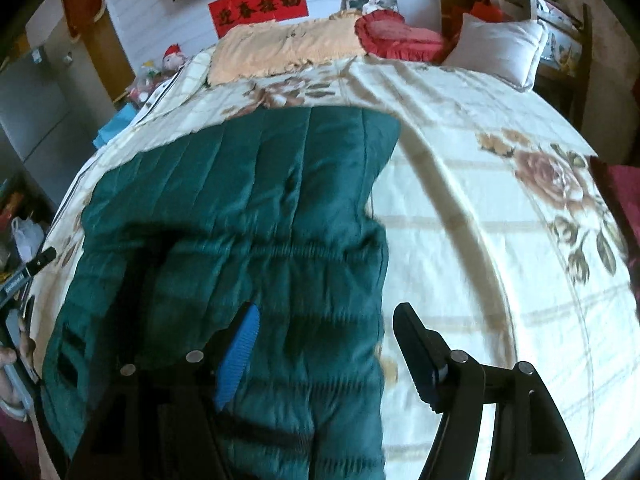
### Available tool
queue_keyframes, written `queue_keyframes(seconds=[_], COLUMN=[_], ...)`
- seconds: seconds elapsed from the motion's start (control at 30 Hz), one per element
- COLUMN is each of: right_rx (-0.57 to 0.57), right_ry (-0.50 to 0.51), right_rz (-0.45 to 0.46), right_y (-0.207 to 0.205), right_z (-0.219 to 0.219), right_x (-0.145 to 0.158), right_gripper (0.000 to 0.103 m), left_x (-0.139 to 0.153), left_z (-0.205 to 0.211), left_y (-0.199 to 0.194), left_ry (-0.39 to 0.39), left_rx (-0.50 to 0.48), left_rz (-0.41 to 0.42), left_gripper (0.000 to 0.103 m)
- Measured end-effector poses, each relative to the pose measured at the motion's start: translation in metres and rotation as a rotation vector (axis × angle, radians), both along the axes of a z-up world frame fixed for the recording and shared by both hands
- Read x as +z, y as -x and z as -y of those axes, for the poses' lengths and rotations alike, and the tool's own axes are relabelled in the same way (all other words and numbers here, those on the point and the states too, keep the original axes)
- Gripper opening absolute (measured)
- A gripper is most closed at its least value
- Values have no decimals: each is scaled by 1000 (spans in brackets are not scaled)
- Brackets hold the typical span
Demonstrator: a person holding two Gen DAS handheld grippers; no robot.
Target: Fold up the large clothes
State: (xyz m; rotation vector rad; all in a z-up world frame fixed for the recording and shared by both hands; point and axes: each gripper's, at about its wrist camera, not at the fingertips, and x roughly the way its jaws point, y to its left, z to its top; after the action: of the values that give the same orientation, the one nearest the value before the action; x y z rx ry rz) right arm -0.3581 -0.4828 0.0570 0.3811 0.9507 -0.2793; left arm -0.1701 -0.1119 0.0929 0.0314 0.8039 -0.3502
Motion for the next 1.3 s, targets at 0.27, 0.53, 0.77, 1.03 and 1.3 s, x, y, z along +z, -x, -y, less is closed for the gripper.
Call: queue_keyframes(seconds=[0.27, 0.53, 0.77, 1.03, 1.3], right_rx=[39, 34, 56, 66, 69], right_ry=[-21, -49, -62, -85, -121], right_rz=[-16, -18, -34, -52, -79], right_y=[33, 62, 78, 92, 109], right_z=[-28, -40, -48, -54, -52], right_x=[-8, -11, -13, -16, -18], right_gripper=[69, 74, 77, 78, 81], left_x=[-9, -23, -28, -38, -52], left_z=[-36, -65, -78, -85, -112], left_y=[36, 61, 79, 90, 94], left_ry=[-3, -15, -18, -17, 88], left_rx=[16, 32, 20, -1, -3], left_rz=[-27, -81, -110, -163, -286], left_gripper=[74, 74, 74, 74, 74])
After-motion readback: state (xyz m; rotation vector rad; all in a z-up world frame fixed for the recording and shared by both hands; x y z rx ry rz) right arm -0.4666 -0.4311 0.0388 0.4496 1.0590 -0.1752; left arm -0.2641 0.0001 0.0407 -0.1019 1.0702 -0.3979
